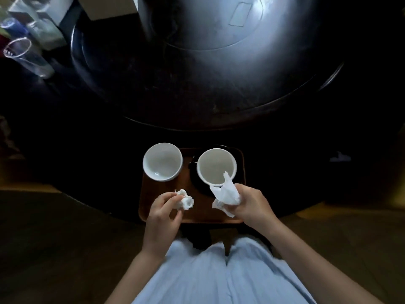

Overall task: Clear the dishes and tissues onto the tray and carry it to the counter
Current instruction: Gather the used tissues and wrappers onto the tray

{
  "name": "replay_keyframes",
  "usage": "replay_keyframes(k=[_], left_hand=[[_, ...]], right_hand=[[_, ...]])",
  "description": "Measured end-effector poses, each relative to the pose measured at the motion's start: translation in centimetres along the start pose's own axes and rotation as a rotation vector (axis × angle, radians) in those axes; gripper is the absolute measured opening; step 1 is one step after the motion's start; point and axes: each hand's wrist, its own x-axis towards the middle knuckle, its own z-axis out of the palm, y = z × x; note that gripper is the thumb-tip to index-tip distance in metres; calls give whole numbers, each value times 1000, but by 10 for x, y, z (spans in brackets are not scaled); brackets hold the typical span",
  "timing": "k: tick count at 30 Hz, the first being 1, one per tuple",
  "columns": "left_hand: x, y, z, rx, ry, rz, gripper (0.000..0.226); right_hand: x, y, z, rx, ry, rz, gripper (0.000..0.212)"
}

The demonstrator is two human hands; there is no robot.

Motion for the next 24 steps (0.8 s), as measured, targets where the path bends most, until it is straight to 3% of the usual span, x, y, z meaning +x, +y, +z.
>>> replay_keyframes(k=[7, 14, 21, 24], left_hand=[[16, -57, -9, 66, -150, 13, 36], [19, -67, 7, 63, -209, 34, 36], [11, -67, 17, 144, -249, 126, 51], [-2, -70, 20, 211, -304, 120, 60]], right_hand=[[4, -4, 69, -358, 108, 21, 25], [14, 2, 92, -377, 256, 83, 30], [-8, 14, 93, -366, 376, 91, 62], [-23, 20, 92, -338, 415, 11, 65]])
